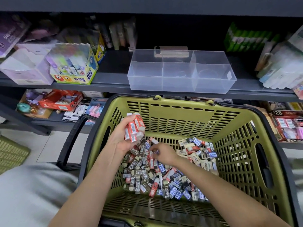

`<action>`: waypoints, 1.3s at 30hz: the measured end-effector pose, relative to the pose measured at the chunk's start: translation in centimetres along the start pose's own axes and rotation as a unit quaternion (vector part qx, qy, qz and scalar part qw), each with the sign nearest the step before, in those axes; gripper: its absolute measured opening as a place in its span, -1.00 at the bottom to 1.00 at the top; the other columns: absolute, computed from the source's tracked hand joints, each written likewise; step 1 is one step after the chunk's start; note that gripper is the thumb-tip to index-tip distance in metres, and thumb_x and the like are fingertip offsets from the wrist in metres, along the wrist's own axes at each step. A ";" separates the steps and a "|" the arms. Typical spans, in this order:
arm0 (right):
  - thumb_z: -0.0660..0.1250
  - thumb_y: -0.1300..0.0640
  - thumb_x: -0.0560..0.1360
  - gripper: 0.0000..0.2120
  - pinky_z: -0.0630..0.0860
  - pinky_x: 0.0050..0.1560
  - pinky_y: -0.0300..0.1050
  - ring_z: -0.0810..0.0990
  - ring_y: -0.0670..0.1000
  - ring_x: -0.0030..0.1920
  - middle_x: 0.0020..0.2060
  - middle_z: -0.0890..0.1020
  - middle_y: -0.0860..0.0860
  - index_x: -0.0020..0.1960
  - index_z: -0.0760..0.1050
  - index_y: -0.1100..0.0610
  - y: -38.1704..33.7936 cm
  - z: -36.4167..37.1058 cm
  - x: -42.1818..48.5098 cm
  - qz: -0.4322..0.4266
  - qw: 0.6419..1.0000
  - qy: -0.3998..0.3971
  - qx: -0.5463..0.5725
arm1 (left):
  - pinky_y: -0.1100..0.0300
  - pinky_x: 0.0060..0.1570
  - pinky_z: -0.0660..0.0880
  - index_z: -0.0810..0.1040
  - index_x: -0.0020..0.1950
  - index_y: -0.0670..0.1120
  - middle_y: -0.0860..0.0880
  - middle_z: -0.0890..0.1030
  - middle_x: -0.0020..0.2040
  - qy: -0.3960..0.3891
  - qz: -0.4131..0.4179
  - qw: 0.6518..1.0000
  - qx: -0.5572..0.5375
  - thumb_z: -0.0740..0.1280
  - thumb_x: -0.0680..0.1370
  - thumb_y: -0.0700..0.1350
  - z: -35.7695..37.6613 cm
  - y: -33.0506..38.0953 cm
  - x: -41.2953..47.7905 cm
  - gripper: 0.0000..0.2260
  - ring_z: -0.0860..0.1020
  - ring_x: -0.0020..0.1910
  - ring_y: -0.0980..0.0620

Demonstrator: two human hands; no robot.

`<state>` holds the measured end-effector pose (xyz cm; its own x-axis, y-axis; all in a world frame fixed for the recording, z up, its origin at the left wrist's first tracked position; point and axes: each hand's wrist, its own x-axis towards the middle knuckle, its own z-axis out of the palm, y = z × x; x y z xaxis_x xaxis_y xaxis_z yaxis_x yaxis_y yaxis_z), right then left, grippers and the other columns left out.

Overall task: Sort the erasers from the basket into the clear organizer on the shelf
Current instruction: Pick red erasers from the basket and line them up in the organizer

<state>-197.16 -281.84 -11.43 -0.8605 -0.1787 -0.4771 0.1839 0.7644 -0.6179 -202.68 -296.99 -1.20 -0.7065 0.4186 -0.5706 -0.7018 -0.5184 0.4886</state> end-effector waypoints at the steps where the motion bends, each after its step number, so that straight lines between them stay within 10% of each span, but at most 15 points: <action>1: 0.29 0.10 0.54 -0.67 0.48 0.14 -0.09 0.55 0.06 0.14 0.24 0.51 0.05 0.29 0.46 0.05 0.0 0.2 0.2 -0.013 1.000 -0.013 -0.005 | 0.30 -0.60 0.45 0.51 -0.05 -0.11 -0.07 0.56 -0.36 0.003 0.002 1.000 -0.009 0.36 0.35 -0.14 0.0 0.0 0.0 -0.80 0.51 -0.52 0.07; 9: 0.43 0.07 0.43 -0.72 0.34 -0.13 -0.17 0.48 -0.03 -0.05 -0.01 0.52 -0.04 0.11 0.48 0.02 -0.3 1.1 1.2 -0.072 0.996 -0.053 -0.019 | 0.09 -0.18 0.61 0.55 0.03 -0.14 -0.12 0.67 -0.27 0.011 0.025 1.000 -0.006 0.42 0.32 -0.11 -0.2 0.0 0.1 -0.69 0.66 -0.33 -0.04; 16: 0.47 0.17 0.38 -0.76 0.45 -0.11 -0.19 0.51 -0.05 -0.12 -0.10 0.52 -0.07 -0.01 0.48 0.09 -0.7 -1.0 -0.5 -0.058 0.991 -0.012 0.121 | 0.23 -0.47 0.52 0.56 0.02 -0.15 -0.13 0.64 -0.25 0.078 0.007 0.997 0.024 0.47 0.25 -0.15 0.0 -0.1 -0.1 -0.65 0.61 -0.38 0.01; 24: 0.38 0.25 0.39 -0.89 0.29 -0.56 -0.35 0.42 -0.11 -0.48 -0.33 0.63 0.06 -0.08 0.53 0.21 -5.7 -13.5 -5.3 -0.110 0.846 0.001 0.521 | 0.25 -0.50 0.50 0.58 -0.03 -0.18 -0.15 0.61 -0.31 0.076 -0.017 0.997 0.026 0.48 0.25 -0.16 0.9 0.4 -0.4 -0.67 0.55 -0.48 0.01; 30: 0.34 0.26 0.48 -0.87 0.23 -0.57 -0.33 0.36 -0.13 -0.50 -0.34 0.57 0.07 -0.01 0.52 0.31 -10.8 -15.4 -5.0 -0.095 0.901 -0.026 0.423 | 0.21 -0.42 0.50 0.70 -0.27 -0.15 -0.11 0.63 -0.34 -0.051 -0.020 0.998 0.026 0.43 0.30 -0.10 3.2 1.2 -0.6 -0.87 0.57 -0.44 0.02; 34: 0.38 0.29 0.46 -0.89 0.25 -0.60 -0.33 0.37 -0.11 -0.53 -0.38 0.56 0.11 -0.03 0.52 0.28 -12.4 -15.6 -4.4 -0.084 0.910 0.014 0.405 | 0.11 -0.23 0.58 0.72 -0.15 -0.16 -0.17 0.67 -0.24 -0.114 -0.009 0.993 0.040 0.65 0.12 -0.13 4.0 2.5 -0.8 -0.65 0.64 -0.31 -0.05; 39: 0.42 0.29 0.42 -0.91 0.30 -0.56 -0.32 0.36 -0.11 -0.54 -0.38 0.59 0.10 -0.08 0.59 0.27 -12.8 -16.7 -3.8 -0.088 0.910 0.025 0.405 | 0.19 -0.45 0.54 0.65 -0.15 -0.23 -0.17 0.61 -0.34 -0.125 -0.007 0.991 0.051 0.63 0.07 -0.26 5.1 3.8 -1.1 -0.60 0.60 -0.42 -0.04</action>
<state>-204.12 -280.59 8.70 -0.9270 -0.2106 -0.3103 0.3143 0.0153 -0.9492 -205.05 -295.64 4.70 -0.6883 0.6032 -0.4029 -0.7082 -0.4387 0.5531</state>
